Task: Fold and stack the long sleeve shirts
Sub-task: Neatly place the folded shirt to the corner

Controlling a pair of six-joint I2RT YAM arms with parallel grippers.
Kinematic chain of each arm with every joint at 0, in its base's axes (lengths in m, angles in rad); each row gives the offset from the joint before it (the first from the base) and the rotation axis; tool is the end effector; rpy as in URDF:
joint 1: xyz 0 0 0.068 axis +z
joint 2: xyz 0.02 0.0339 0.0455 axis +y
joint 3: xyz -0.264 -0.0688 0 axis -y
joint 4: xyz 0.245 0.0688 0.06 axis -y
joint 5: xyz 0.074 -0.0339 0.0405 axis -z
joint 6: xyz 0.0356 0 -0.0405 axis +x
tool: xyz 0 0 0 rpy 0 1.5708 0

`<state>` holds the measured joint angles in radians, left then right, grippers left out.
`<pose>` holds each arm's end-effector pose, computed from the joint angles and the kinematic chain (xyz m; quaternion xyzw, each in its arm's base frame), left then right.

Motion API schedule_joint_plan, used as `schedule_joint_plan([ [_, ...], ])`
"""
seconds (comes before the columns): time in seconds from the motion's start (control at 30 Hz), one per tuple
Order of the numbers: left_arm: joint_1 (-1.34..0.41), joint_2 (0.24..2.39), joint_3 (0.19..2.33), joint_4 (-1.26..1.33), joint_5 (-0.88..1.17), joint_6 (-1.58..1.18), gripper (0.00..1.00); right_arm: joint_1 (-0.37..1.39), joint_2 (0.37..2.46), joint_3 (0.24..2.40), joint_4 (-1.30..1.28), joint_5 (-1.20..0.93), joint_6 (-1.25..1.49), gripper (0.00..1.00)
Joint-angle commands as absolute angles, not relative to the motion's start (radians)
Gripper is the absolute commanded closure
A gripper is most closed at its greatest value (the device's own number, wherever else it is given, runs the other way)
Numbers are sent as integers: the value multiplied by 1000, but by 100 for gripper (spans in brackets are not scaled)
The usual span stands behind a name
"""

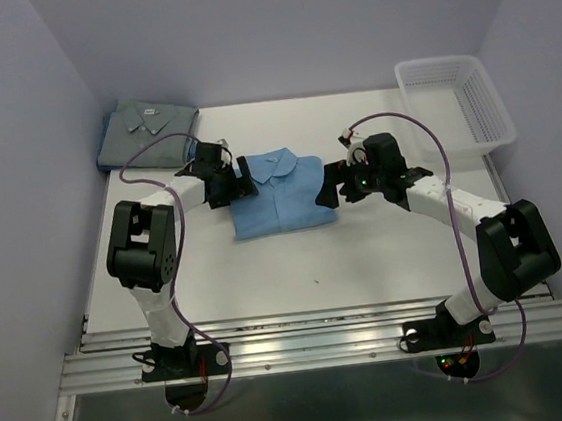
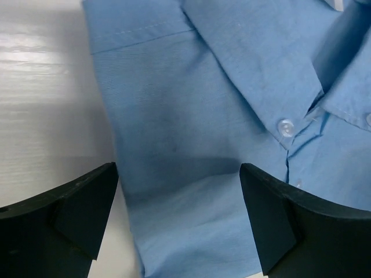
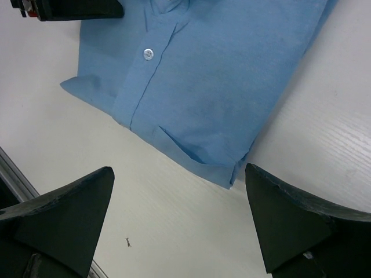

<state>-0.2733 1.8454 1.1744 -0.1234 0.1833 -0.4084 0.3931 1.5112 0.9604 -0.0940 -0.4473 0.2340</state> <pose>0.3807 -0.1134 0.1845 -0.0276 0.9219 -0.2058 0.3269 0.2982 0.1403 0.2362 -0.1681 0.8618 0.3231 0.3531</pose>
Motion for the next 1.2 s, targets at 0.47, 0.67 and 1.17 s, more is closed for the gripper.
schedule_joint_plan([
  [0.47, -423, 2046, 1324, -279, 11, -334, 64, 393, 1450, 974, -103, -292, 184, 0],
  [0.67, -434, 2121, 1446, -354, -131, -341, 100, 393, 1410, 954, -101, -204, 184, 0],
  [1.17, -419, 1936, 1641, -195, -716, 239, 100, 393, 1394, 936, -91, -97, 166, 0],
])
